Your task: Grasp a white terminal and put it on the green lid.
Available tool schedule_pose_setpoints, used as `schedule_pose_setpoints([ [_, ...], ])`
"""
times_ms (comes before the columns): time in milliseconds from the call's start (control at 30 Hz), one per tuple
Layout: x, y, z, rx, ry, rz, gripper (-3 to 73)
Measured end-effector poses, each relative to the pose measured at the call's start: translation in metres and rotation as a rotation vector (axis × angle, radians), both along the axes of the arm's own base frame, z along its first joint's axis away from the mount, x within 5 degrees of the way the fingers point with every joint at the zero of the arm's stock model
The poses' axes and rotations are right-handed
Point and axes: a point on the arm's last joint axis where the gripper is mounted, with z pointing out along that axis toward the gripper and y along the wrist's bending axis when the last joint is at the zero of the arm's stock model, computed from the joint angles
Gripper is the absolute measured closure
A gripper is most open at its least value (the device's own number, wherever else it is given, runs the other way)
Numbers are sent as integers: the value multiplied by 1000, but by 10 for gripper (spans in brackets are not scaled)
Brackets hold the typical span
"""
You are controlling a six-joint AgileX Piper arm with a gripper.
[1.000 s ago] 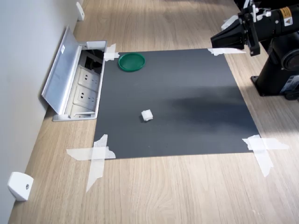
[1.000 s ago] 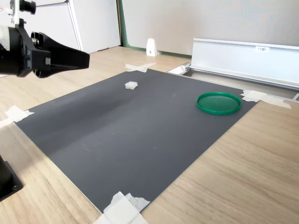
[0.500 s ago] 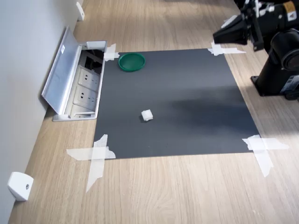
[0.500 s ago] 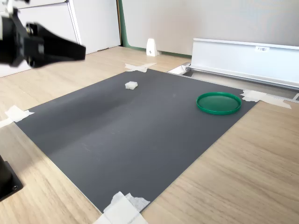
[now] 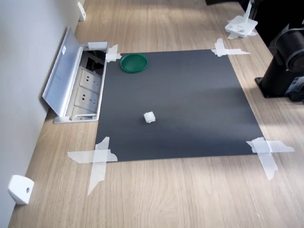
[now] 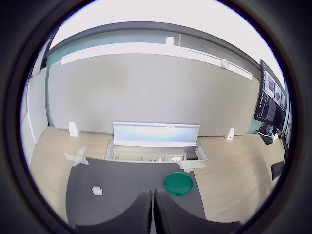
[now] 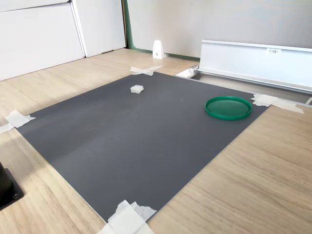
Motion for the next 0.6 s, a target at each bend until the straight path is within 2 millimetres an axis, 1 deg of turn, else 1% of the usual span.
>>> schedule_pose_setpoints([
  [167, 45, -2, 2, -57, 216, 68, 704],
  [300, 75, -2, 2, -113, 333, 148, 704],
  [400, 95, -2, 5, -163, 380, 215, 704],
  [600, 130, -1, 3, -240, 440, 329, 704],
])
